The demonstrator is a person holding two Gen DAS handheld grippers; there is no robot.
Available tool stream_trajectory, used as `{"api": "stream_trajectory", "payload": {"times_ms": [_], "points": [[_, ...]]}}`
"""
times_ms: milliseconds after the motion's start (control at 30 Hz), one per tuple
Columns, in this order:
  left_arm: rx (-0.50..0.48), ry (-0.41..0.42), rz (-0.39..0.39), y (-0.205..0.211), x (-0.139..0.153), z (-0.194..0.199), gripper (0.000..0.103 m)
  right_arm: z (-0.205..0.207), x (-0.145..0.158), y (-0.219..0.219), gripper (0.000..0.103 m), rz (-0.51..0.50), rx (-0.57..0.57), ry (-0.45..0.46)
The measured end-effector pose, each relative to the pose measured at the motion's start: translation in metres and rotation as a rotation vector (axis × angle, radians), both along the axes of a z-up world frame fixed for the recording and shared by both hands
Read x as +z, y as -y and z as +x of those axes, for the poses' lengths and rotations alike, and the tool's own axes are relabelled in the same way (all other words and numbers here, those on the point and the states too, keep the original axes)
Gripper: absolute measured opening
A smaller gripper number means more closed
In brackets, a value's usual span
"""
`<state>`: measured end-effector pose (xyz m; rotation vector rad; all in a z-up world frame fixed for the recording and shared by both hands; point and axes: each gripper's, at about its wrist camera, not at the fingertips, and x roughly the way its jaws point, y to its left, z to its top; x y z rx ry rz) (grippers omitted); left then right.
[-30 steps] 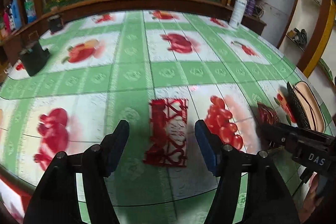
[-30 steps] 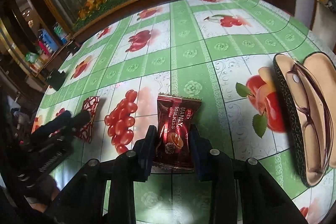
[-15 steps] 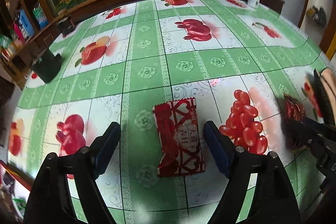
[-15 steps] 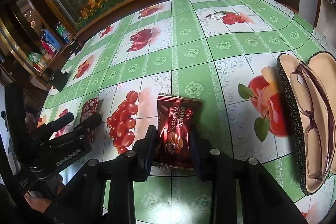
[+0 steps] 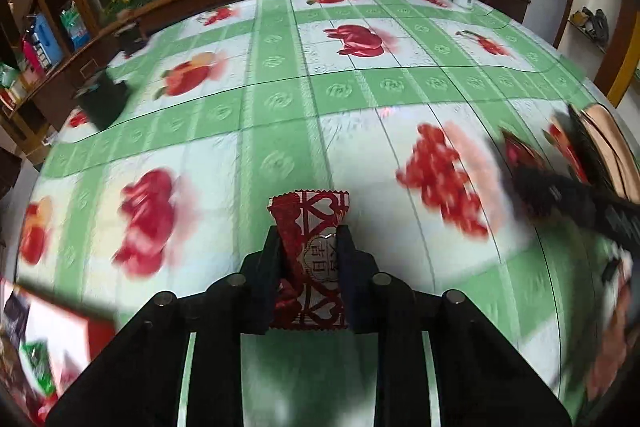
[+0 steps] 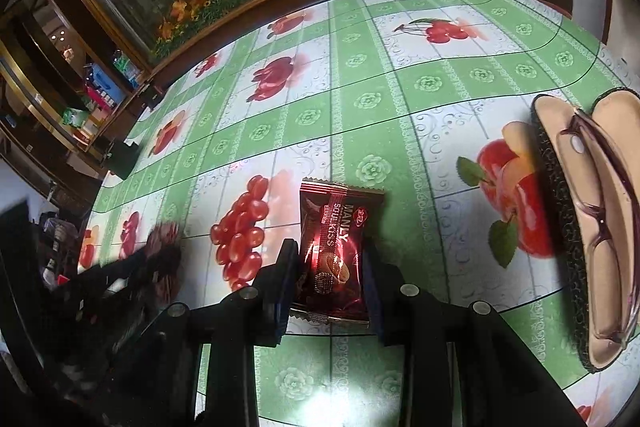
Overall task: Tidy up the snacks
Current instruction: 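Carry the red lattice packet and brown chocolate packet over the tray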
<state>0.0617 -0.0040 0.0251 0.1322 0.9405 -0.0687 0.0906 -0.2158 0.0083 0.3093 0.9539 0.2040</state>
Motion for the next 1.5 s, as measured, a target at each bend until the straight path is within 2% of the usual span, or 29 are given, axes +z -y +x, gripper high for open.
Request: {"api": "stream_trajectory", "payload": {"times_ms": [100,200,367,467,567,700,833,933,1100,1300,1500], "points": [[0.016,0.033,-0.022,-0.017,0.013,-0.034,0.022,-0.001,0.0,-0.008,0.032,-0.009,0.023,0.013],[0.032,0.091,-0.048,-0.034,0.034,-0.076,0.022,-0.004,-0.001,-0.014,0.032,0.032,0.06,0.024],[0.045,0.172,-0.046,-0.057,0.058,-0.139,0.022,-0.012,0.001,-0.019,0.032,-0.009,0.052,0.083],[0.069,0.225,-0.069,-0.075,0.07,-0.173,0.023,-0.021,0.009,-0.019,0.032,0.008,0.041,0.162],[0.103,0.279,-0.094,-0.097,0.078,-0.203,0.023,-0.036,0.015,-0.024,0.032,-0.007,0.045,0.283],[0.141,0.296,-0.137,-0.127,0.083,-0.24,0.023,-0.06,0.023,-0.028,0.031,0.021,0.039,0.376],[0.17,0.328,-0.087,-0.153,0.089,-0.281,0.023,-0.075,0.029,-0.039,0.031,-0.01,0.0,0.384],[0.213,0.333,-0.091,-0.178,0.092,-0.301,0.023,-0.085,0.034,-0.05,0.031,0.025,-0.002,0.375],[0.277,0.355,-0.108,-0.209,0.096,-0.326,0.023,-0.098,0.057,-0.097,0.031,0.073,0.057,0.396],[0.31,0.396,-0.129,-0.229,0.101,-0.349,0.023,-0.112,0.103,-0.171,0.031,0.135,0.194,0.437],[0.312,0.41,-0.164,-0.24,0.096,-0.363,0.023,-0.144,0.136,-0.233,0.031,0.13,0.315,0.485]]}}
